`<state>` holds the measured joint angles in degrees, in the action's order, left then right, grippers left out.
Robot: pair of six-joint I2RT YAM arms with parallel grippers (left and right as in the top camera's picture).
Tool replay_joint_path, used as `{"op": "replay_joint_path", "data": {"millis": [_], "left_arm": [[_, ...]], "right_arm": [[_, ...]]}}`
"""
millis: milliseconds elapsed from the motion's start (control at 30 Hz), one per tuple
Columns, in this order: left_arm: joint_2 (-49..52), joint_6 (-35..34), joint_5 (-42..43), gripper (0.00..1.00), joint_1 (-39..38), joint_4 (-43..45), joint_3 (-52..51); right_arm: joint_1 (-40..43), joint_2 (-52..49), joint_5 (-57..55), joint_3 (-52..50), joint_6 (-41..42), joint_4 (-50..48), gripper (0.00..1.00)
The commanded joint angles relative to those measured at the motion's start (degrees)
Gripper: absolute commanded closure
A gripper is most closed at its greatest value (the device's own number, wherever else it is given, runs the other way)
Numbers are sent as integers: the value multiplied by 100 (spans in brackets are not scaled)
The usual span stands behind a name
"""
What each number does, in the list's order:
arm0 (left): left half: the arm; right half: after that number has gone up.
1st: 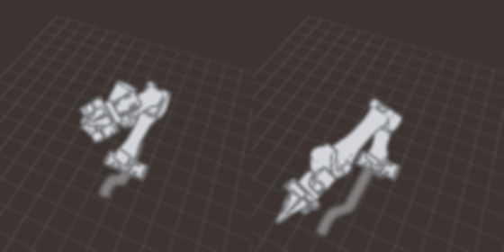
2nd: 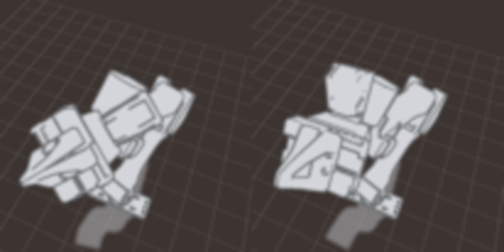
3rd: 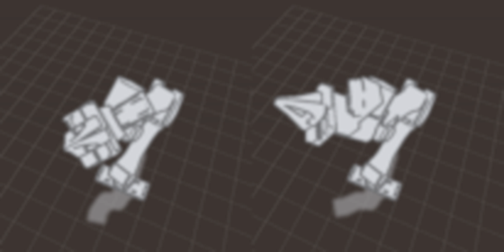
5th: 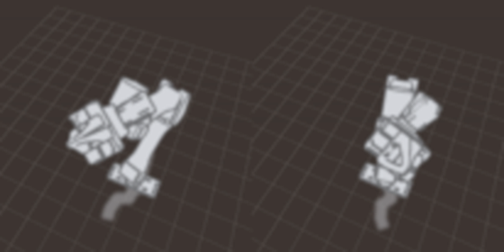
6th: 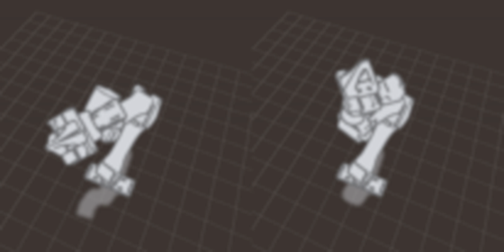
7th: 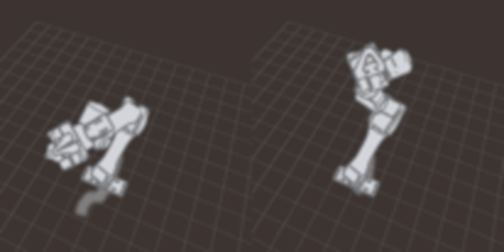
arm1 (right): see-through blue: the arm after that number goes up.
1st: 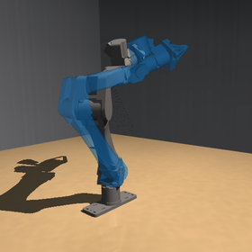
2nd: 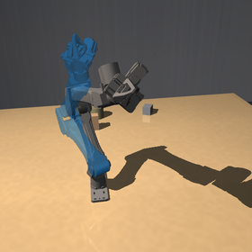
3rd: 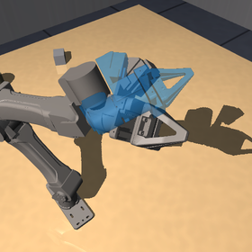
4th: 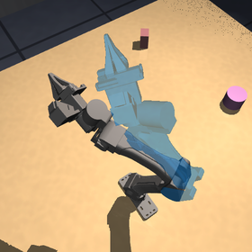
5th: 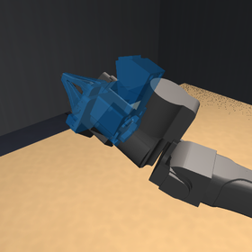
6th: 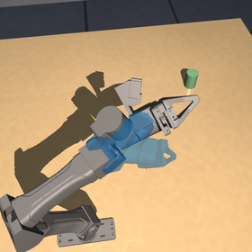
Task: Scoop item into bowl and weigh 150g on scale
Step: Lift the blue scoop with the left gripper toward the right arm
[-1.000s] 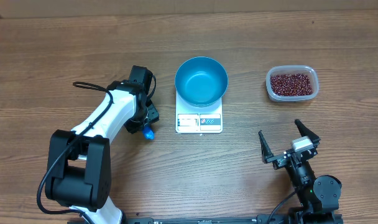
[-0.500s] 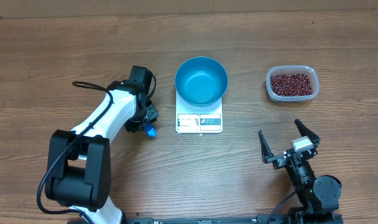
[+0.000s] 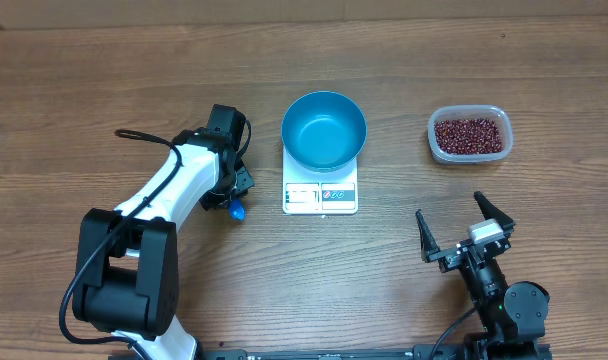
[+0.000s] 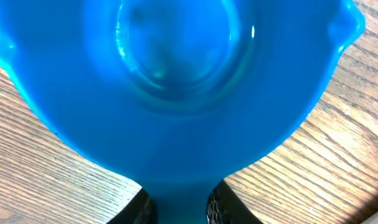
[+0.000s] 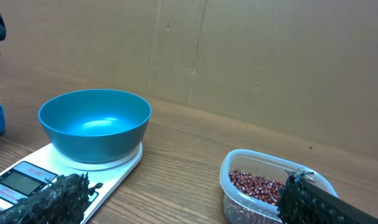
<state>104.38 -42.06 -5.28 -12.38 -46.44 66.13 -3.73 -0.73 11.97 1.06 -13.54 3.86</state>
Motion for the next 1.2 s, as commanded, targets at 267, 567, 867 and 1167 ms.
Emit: {"op": "replay_joint_path", "data": {"millis": [267,567,867,1167], "left_arm": [[57,144,-264,80,4,50,-42],[44,291,-251,96,2,72,219],[-352,490,411,96,-48,-352,1478],[-1287,590,490,96,-964,-562,2164]], "right_arm": [[39,57,-55,-61,-2,-31,0],[39,57,-55,-61,-2,-31,0],[37,57,-55,-61,-2,-31,0],[39,57,-55,-61,-2,-31,0]]}}
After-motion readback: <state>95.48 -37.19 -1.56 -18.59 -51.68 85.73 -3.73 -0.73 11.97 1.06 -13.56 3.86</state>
